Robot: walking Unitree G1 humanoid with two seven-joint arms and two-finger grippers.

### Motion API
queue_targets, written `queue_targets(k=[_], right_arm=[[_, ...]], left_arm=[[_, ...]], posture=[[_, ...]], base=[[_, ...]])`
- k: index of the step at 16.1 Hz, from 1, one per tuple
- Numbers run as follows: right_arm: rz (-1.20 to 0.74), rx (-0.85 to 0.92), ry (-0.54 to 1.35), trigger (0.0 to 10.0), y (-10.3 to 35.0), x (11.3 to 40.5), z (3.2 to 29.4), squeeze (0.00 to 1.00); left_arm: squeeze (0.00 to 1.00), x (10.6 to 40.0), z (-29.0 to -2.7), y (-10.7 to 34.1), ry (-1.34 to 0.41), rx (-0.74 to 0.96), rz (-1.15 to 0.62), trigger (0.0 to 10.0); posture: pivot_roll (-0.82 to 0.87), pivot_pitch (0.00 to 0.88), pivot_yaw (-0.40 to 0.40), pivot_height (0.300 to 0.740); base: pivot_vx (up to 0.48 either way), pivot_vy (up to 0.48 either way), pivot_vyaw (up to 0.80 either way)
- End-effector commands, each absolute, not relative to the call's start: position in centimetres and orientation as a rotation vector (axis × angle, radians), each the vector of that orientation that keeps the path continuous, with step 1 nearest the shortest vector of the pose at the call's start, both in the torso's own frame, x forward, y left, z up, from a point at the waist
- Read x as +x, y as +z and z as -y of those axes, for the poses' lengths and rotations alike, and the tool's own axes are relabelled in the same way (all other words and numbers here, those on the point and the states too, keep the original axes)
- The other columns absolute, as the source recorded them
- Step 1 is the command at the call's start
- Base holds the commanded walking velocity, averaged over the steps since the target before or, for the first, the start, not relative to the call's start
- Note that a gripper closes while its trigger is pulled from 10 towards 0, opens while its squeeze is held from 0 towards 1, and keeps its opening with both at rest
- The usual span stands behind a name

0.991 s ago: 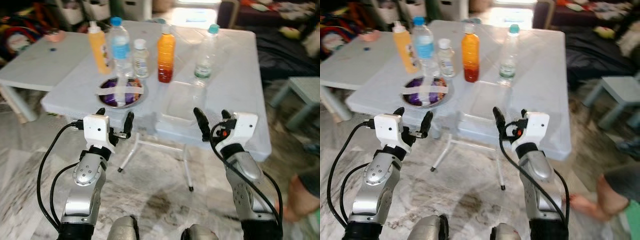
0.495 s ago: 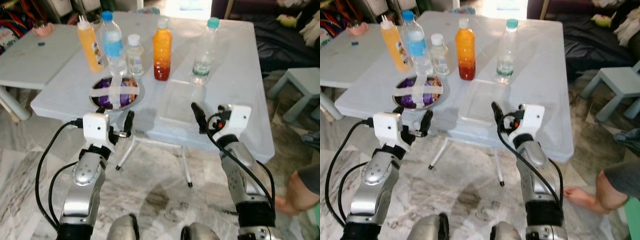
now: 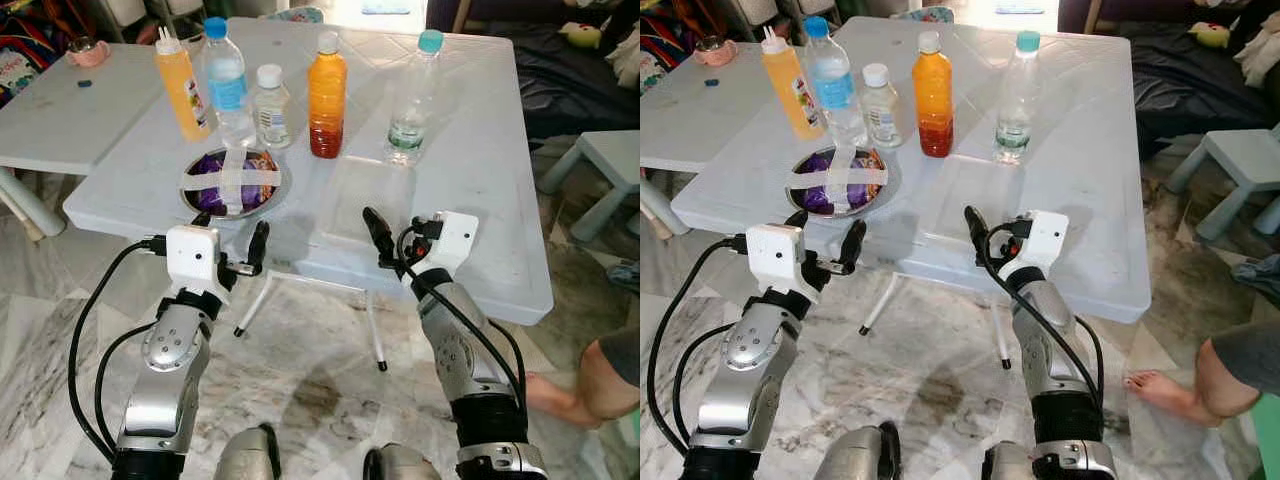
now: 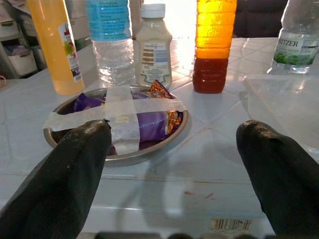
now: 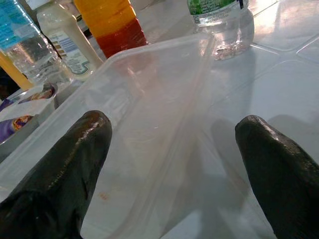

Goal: Restocking fridge

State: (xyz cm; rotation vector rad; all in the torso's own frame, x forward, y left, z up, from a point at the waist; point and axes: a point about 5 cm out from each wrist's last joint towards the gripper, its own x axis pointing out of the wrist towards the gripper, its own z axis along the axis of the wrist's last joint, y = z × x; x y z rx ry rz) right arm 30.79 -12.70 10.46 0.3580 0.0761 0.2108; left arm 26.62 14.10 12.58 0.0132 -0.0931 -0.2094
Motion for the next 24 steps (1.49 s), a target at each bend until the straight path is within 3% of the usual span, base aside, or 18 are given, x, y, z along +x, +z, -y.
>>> queue_targets(k=[1, 2, 4, 7, 9, 10, 11, 15, 16, 18, 24], right_arm=[[-0.093, 0.352, 0.22, 5.1, 10.2, 31.0, 12.4, 0.0], [-0.089, 0.336, 0.225, 3.8, 10.3, 31.1, 12.3, 0.0], [-0.084, 0.353, 0.233, 0.0, 10.7, 31.4, 11.8, 0.0], [-0.099, 0.416, 0.211, 0.0, 10.7, 31.3, 11.3, 0.0], [-0.102, 0.45, 0.199, 0.9, 10.8, 31.3, 10.9, 0.0], [-0.1, 0.45, 0.2, 0.9, 10.9, 31.3, 10.9, 0.0], [-0.091, 0.462, 0.2, 10.0, 11.2, 31.4, 10.7, 0.0], [-0.079, 0.571, 0.184, 10.0, 12.3, 31.5, 10.3, 0.0], [-0.09, 0.587, 0.18, 7.7, 12.1, 31.4, 10.2, 0.0], [-0.11, 0.606, 0.168, 0.0, 11.6, 31.2, 10.1, 0.0], [-0.138, 0.658, 0.118, 0.0, 11.4, 31.3, 10.7, 0.0]], left_arm=[[0.0, 26.7, -14.1, 12.7, -0.213, 0.021, 0.092, 10.0], [0.0, 26.7, -14.1, 12.7, -0.214, 0.018, 0.091, 10.0], [0.0, 26.7, -13.9, 12.8, -0.216, 0.015, 0.092, 10.0], [0.0, 26.6, -14.0, 12.8, -0.216, 0.017, 0.093, 10.0], [0.0, 26.7, -14.1, 13.0, -0.216, 0.018, 0.095, 10.0], [0.0, 26.7, -14.1, 13.0, -0.216, 0.018, 0.096, 10.0], [0.0, 26.7, -14.0, 13.0, -0.219, 0.018, 0.096, 10.0], [0.0, 26.8, -14.0, 13.1, -0.224, 0.019, 0.097, 10.0], [0.0, 26.8, -13.9, 13.1, -0.224, 0.018, 0.098, 10.0], [0.0, 26.8, -13.8, 13.2, -0.225, 0.016, 0.099, 10.0], [0.0, 27.0, -13.4, 13.2, -0.236, 0.009, 0.1, 10.0]], posture=[[0.02, 0.129, 0.057, 0.74], [0.02, 0.129, 0.056, 0.74], [0.03, 0.131, 0.054, 0.74], [0.03, 0.131, 0.054, 0.74], [0.03, 0.132, 0.057, 0.74], [0.03, 0.132, 0.057, 0.74], [0.03, 0.134, 0.058, 0.74], [0.03, 0.145, 0.06, 0.74], [0.03, 0.145, 0.061, 0.74], [0.04, 0.147, 0.061, 0.74], [0.02, 0.144, 0.063, 0.74]], base=[[0.0, 0.0, 0.0], [0.0, 0.0, 0.0], [0.0, 0.0, 0.0], [0.0, 0.0, 0.0], [0.0, 0.0, 0.0], [0.0, 0.0, 0.0], [0.0, 0.0, 0.0], [0.0, 0.0, 0.0], [0.0, 0.0, 0.0], [0.0, 0.0, 0.0], [0.0, 0.0, 0.0]])
